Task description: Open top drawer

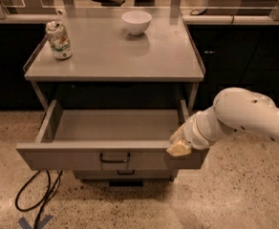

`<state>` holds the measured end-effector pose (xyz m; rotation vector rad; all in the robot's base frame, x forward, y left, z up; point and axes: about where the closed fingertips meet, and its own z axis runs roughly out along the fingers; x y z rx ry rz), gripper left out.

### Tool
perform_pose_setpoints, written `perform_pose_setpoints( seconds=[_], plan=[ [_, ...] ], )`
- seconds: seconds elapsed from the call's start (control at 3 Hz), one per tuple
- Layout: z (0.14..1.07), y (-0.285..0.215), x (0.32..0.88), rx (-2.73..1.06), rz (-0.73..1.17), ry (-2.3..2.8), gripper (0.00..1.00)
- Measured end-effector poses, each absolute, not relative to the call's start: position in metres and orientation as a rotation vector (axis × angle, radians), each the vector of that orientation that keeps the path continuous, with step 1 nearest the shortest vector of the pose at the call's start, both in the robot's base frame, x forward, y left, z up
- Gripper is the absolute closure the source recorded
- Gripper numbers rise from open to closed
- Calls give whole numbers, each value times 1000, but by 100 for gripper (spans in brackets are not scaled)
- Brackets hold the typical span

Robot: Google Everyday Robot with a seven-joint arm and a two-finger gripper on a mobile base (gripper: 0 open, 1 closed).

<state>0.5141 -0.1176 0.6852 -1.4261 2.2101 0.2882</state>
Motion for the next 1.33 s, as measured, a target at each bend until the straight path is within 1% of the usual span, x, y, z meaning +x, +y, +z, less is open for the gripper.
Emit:
perform_pose_setpoints(
  seconds=[0.33, 0.67, 1.0, 1.33],
  plan=[
    [685, -123, 498, -1417, 282, 2221, 100],
    [685, -123, 498, -1417, 282, 2221, 100],
    [685, -122, 498, -1417, 282, 2220, 81],
    [685, -122, 498, -1417, 282, 2220, 58]
  ],
)
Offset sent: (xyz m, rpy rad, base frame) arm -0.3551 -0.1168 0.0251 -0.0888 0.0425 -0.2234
